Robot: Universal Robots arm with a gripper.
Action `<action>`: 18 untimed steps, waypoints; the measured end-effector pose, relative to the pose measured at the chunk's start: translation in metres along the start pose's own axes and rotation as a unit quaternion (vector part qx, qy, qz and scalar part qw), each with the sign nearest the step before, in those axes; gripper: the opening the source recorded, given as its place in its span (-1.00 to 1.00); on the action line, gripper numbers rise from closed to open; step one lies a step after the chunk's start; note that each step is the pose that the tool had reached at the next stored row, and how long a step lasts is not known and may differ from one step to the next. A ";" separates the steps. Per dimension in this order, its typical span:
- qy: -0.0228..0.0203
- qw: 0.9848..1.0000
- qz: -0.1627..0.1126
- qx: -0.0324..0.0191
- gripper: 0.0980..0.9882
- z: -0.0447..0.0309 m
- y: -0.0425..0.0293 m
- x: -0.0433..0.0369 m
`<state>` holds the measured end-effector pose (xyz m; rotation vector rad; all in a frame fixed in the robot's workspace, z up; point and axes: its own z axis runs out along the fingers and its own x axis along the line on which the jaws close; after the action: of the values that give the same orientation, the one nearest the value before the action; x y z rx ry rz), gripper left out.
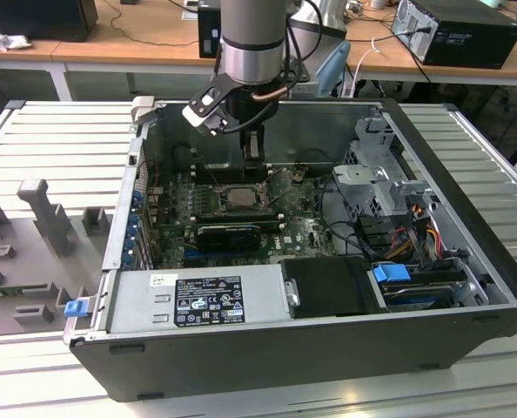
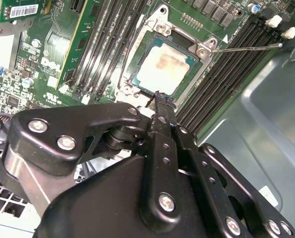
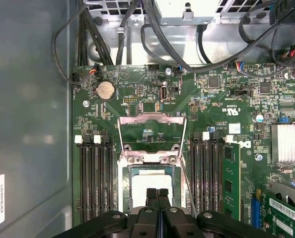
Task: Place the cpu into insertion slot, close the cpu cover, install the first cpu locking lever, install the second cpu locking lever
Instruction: 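Close the cpu cover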
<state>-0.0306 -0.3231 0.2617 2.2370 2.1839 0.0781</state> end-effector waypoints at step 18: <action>0.000 1.000 0.000 0.000 -0.98 -0.0213 0.0009 0.0025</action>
<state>-0.0306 -0.3211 0.2831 2.2370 2.1839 0.0781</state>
